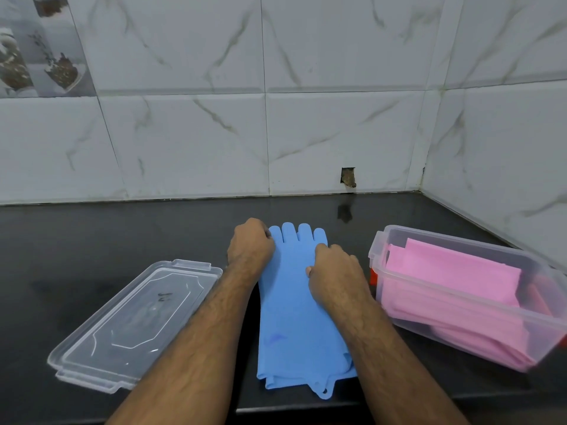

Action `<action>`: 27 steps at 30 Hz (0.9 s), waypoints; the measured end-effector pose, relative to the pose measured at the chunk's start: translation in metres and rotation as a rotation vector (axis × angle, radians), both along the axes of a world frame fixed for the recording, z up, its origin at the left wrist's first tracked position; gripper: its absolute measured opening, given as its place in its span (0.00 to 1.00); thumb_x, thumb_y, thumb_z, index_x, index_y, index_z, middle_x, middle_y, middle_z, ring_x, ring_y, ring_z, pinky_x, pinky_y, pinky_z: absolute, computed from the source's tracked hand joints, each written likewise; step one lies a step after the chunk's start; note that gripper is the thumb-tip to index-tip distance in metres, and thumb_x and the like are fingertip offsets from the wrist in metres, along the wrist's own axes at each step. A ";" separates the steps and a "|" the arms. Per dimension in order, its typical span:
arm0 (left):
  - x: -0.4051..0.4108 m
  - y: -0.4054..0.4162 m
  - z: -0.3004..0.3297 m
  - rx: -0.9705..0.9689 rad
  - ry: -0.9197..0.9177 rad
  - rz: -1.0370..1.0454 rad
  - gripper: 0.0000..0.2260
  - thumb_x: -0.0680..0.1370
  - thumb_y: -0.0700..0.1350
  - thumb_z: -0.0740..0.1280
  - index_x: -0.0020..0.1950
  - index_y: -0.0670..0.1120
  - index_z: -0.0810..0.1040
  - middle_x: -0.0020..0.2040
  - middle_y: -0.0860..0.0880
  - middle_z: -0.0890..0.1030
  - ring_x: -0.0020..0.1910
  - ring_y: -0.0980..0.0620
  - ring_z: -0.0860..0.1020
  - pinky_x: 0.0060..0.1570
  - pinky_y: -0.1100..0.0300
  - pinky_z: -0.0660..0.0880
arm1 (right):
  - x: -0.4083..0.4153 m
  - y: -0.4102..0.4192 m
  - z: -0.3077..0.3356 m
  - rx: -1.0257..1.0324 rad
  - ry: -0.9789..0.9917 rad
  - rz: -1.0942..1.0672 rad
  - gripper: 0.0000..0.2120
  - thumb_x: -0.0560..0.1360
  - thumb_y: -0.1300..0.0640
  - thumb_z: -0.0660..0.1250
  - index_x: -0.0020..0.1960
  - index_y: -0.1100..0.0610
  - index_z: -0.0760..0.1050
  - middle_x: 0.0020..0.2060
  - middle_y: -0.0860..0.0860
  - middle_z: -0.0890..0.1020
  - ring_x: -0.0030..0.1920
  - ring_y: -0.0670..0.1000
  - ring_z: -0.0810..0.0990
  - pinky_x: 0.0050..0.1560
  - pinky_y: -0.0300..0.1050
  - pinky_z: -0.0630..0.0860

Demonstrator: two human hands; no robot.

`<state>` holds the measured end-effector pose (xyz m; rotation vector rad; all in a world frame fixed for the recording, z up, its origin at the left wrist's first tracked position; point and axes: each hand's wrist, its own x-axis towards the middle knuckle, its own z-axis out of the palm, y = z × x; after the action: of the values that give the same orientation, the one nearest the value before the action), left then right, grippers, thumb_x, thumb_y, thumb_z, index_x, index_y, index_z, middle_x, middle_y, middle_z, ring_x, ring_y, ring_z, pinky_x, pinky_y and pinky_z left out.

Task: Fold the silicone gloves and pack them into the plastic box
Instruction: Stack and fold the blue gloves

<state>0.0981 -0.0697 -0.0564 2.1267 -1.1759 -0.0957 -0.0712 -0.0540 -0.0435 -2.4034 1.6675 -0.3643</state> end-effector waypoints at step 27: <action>-0.049 0.105 -0.011 -0.151 0.260 -0.013 0.25 0.81 0.58 0.65 0.65 0.38 0.72 0.61 0.42 0.78 0.63 0.41 0.77 0.49 0.57 0.69 | -0.039 0.036 -0.024 0.176 -0.639 0.156 0.26 0.77 0.48 0.68 0.74 0.52 0.70 0.69 0.52 0.76 0.62 0.52 0.78 0.53 0.41 0.72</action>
<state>0.0495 0.0353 -0.0677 1.9092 -1.0106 -0.2725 -0.1099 -0.0177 -0.0678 -1.9742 1.1646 -0.8147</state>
